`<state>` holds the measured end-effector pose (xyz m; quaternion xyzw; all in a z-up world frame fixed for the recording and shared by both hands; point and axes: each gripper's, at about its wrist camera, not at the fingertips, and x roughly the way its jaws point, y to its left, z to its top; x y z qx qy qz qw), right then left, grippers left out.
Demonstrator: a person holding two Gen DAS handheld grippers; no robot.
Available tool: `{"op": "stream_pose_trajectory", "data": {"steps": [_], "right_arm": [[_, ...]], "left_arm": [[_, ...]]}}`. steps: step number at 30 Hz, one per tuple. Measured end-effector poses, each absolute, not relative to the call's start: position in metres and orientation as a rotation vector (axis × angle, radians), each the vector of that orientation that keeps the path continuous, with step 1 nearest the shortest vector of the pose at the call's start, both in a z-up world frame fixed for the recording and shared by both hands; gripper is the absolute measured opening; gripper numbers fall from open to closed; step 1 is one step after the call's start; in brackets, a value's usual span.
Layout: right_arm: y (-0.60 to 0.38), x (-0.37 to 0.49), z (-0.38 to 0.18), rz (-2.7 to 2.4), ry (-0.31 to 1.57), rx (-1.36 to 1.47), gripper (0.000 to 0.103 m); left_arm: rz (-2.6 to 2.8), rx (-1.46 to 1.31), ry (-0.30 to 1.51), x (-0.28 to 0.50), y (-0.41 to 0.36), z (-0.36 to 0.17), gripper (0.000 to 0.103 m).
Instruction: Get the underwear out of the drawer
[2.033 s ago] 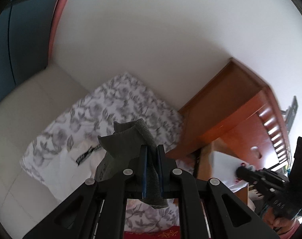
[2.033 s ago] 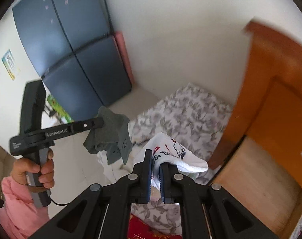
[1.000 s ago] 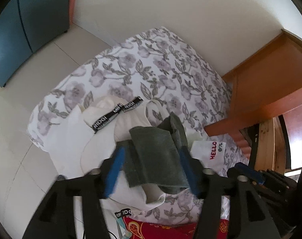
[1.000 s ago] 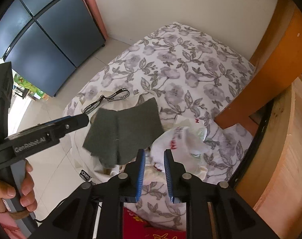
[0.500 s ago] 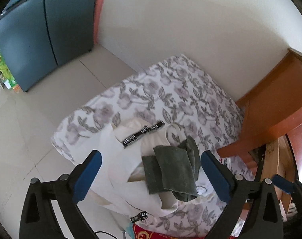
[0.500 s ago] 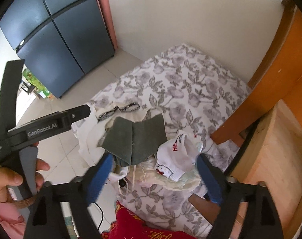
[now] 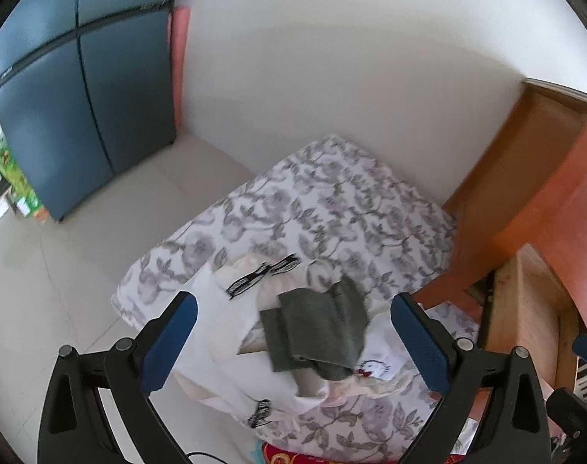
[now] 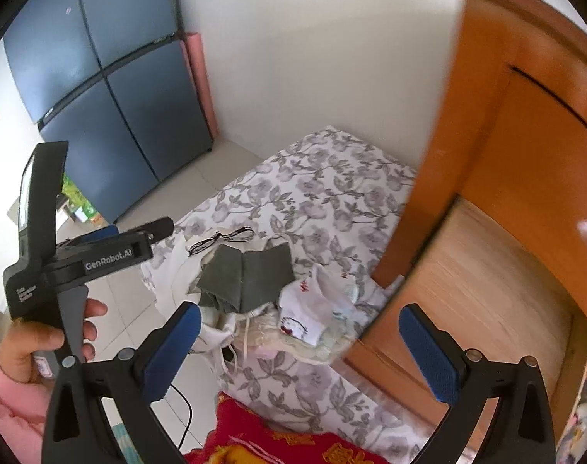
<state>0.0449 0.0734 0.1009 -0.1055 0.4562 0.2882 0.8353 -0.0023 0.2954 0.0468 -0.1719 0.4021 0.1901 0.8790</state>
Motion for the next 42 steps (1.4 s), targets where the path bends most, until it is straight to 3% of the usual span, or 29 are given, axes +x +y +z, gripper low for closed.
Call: {"op": "stream_pose_trajectory", "data": {"steps": [19, 42], "right_arm": [[-0.127, -0.03, 0.078, 0.196, 0.918, 0.085, 0.103], [-0.123, -0.057, 0.049, 0.194, 0.932, 0.123, 0.103]], "left_arm": [[0.173, -0.094, 0.803, -0.021, 0.155, 0.065, 0.1], [0.148, 0.057, 0.952, -0.04, 0.103, 0.035, 0.1]]}}
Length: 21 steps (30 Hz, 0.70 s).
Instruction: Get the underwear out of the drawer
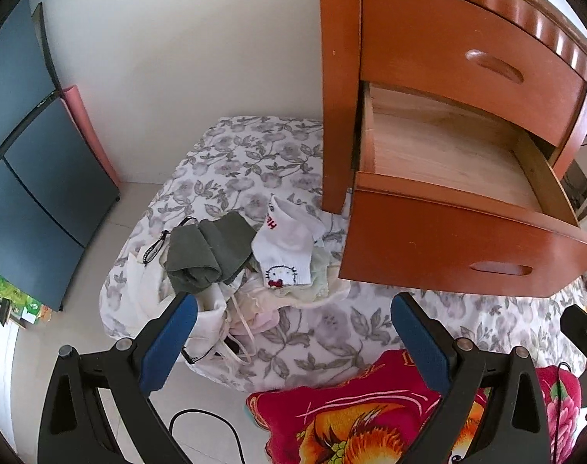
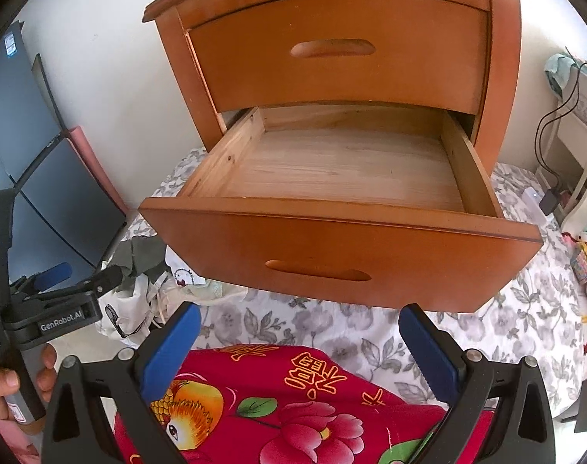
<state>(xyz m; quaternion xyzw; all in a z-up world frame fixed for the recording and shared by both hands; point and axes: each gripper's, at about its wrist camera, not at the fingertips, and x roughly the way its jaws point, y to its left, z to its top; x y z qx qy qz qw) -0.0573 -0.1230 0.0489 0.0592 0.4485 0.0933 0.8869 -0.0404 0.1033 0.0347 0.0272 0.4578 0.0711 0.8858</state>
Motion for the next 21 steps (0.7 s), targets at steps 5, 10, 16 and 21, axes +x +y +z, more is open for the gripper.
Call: {"op": "stream_pose_trajectory", "data": {"steps": [5, 10, 16, 21], "right_arm": [[-0.1241, -0.0576, 0.0496, 0.179, 0.925, 0.128, 0.103], [-0.125, -0.0587, 0.0514, 0.164, 0.915, 0.125, 0.103], [-0.1252, -0.0594, 0.053, 0.159, 0.909, 0.12, 0.103], [-0.1251, -0.0599, 0.0538, 0.156, 0.906, 0.113, 0.103]], "left_arm": [[0.127, 0.052, 0.959, -0.0402, 0.1019, 0.0329, 0.1], [0.106, 0.043, 0.967, -0.0404, 0.1011, 0.031, 0.1], [0.098, 0.034, 0.966, -0.0403, 0.1007, 0.0309, 0.1], [0.098, 0.024, 0.97, -0.0403, 0.1037, 0.0299, 0.1]]}}
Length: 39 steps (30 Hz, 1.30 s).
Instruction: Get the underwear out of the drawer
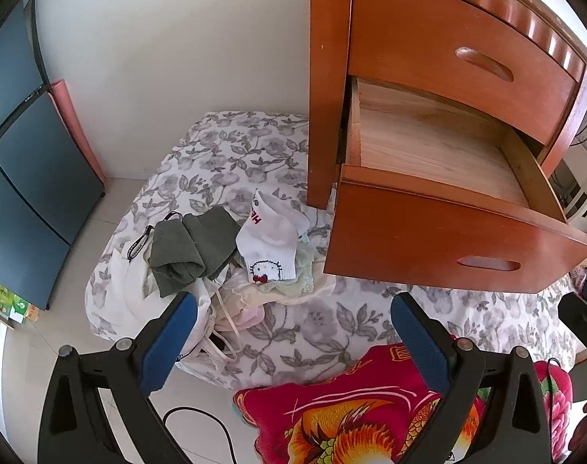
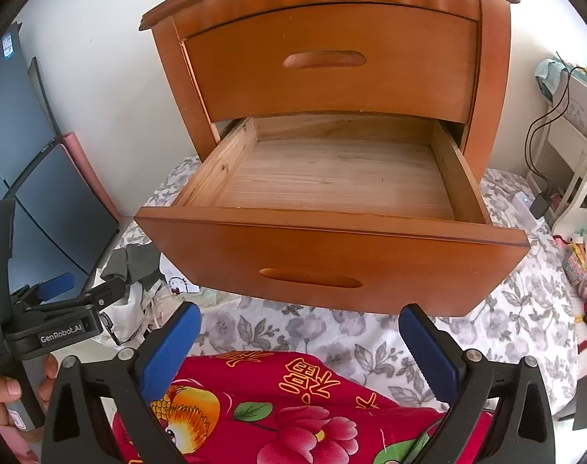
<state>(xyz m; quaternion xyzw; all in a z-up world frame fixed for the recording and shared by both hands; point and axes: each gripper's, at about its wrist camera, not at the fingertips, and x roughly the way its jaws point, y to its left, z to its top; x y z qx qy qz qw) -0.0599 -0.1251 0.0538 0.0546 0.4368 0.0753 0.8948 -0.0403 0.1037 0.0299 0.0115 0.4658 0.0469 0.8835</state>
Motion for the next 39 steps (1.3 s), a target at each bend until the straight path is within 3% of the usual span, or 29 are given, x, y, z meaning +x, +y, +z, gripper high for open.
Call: {"op": "stream_pose_trajectory", "data": {"steps": [39], "right_arm": [[-0.1209, -0.0593, 0.0546, 0.158, 0.902, 0.091, 0.103]], "left_arm": [[0.096, 0.005, 0.977, -0.0382, 0.1085, 0.0271, 0.1]]}}
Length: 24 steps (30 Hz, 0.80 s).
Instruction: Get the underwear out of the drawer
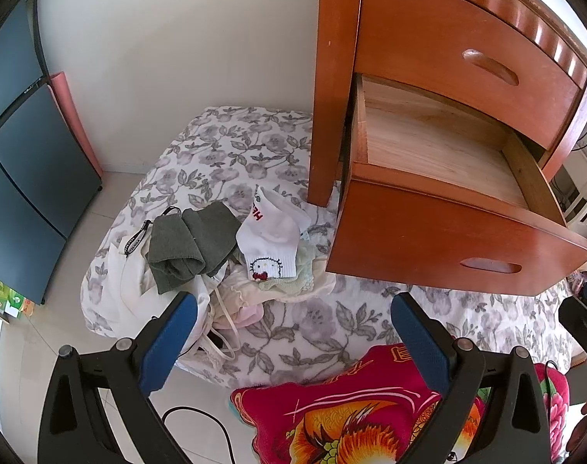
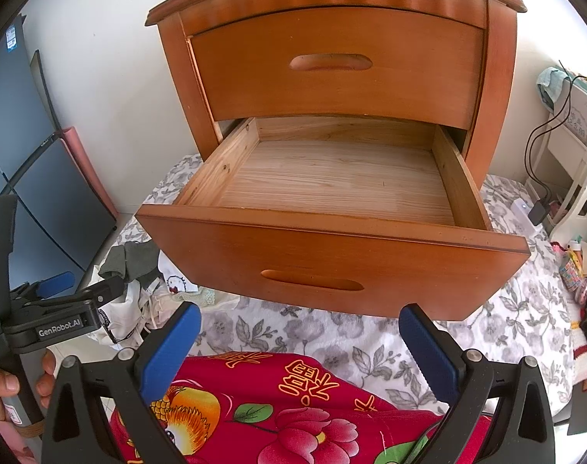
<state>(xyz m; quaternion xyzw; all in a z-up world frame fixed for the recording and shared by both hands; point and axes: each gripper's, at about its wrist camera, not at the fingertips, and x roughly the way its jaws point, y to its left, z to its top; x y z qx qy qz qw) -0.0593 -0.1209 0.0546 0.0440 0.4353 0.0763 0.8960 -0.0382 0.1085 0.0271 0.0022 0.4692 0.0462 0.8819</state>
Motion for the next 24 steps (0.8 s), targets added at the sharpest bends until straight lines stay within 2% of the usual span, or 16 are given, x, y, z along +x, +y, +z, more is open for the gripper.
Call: {"op": "stream_pose_trajectory", "data": {"steps": [24], "right_arm": [[-0.1244, -0.0592, 0.0539, 0.146, 0.898, 0.095, 0.103]], "left_arm": [[0.115, -0.027, 0.968, -0.0398, 0.1169, 0.0288, 0.1]]}}
